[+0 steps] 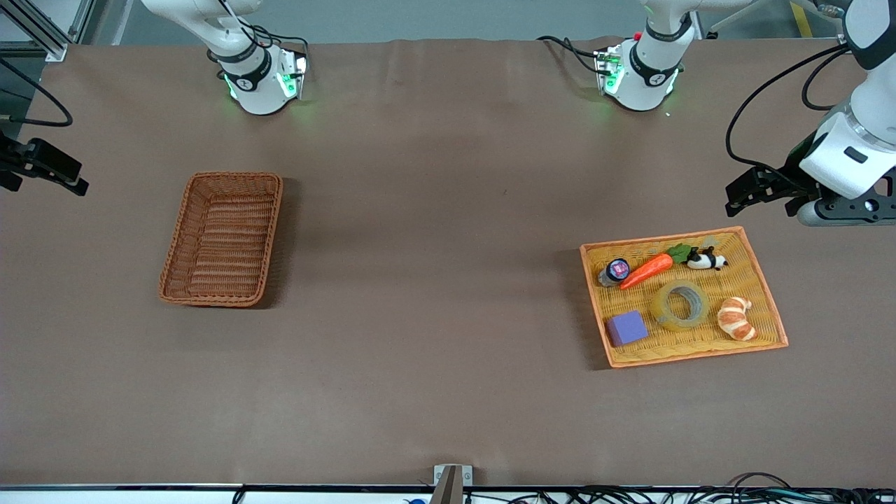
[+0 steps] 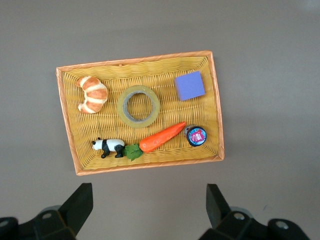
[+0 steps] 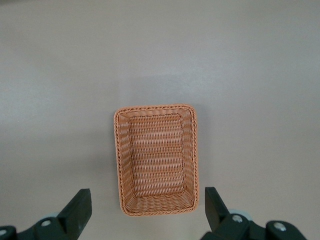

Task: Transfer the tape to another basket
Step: 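Move the left gripper over the tape roll in the yellow tray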

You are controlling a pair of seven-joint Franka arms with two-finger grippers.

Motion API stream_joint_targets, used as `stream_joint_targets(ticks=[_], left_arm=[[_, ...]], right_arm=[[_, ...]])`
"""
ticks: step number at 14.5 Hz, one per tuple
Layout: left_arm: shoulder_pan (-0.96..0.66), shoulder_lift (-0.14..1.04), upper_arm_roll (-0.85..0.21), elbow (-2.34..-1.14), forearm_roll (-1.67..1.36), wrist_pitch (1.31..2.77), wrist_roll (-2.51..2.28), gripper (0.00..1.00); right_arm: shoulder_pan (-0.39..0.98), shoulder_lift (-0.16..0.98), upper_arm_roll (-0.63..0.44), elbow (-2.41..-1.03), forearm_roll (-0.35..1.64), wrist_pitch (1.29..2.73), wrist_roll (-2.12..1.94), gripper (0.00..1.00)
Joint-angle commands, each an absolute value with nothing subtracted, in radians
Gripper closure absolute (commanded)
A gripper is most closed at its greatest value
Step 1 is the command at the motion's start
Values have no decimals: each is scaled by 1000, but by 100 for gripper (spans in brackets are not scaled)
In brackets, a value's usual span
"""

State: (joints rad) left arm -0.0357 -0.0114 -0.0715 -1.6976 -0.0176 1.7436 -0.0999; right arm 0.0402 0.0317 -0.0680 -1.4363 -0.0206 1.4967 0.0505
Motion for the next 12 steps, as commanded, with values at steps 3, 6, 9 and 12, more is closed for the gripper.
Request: stream_joint_targets(ticks=[3, 6, 9, 12], left_arm=[[-34, -12, -72, -1690, -6, 1740, -106, 0], [-22, -9, -64, -1686, -6, 1740, -92, 0], [17, 0, -64, -1687, -3, 1740, -69, 0], [26, 55, -61, -1677, 5, 1755, -63, 0]], right_arm=[[31, 14, -66, -1456, 2, 1508, 38, 0], [31, 14, -66, -1456, 2, 1506, 38, 0], [31, 14, -66, -1456, 2, 1508, 38, 0], [35, 14, -67, -1456, 0, 1506, 37, 0]])
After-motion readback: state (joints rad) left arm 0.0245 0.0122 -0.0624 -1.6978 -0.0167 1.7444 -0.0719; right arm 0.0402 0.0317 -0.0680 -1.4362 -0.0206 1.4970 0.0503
